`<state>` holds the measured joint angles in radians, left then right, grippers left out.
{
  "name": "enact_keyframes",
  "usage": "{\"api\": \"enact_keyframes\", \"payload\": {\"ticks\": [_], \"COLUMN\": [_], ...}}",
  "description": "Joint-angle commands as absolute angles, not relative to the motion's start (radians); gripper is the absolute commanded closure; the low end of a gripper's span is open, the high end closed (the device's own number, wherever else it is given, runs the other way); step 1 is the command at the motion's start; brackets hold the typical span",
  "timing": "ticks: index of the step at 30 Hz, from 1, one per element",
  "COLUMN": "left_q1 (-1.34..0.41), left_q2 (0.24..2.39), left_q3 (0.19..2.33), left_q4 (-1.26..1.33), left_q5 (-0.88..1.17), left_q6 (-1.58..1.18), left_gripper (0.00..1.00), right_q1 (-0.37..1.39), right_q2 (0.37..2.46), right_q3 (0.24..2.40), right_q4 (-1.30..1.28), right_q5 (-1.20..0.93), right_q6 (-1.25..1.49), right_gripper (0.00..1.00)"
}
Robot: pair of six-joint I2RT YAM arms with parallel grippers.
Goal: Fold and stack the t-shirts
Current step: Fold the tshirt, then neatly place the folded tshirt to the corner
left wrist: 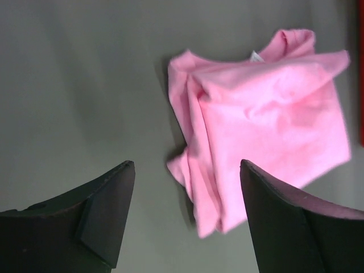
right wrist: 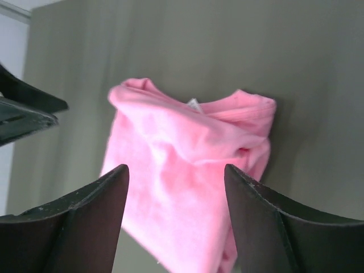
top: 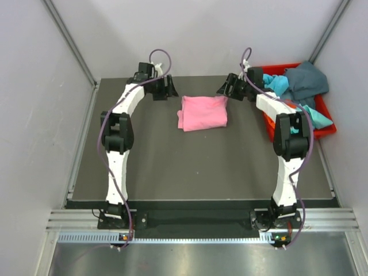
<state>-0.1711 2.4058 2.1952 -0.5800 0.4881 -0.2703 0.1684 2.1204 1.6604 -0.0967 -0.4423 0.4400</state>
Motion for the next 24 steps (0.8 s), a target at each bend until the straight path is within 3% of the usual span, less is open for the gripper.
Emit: {"api": "enact_keyframes", "payload": {"ticks": [1,10,24], "left_q1": [-0.114,-0.092,-0.147], "left_q2": [2.280,2.293,2.440], "left_q3": [2.073,1.847,1.933], "left_q4": [-0.572,-0.451,-0.437], "left_q5": [0.659,0.867,0.867], "left_q6": [-0.360,-0.541,-0.546], "left_gripper": [0.22,0.22,0.21], "right_q1": [0.184,0.219,0.216], "right_q2": [1.981,1.950,2.103], "right_q3": [1.619,1.410,1.439], "right_q4": [-0.041,-0.061,-0.054], "right_q5": [-0.494,-0.558,-0.568], "right_q6": [0.488,0.578,0.575], "right_gripper": [0.33,0.34,0.34]}}
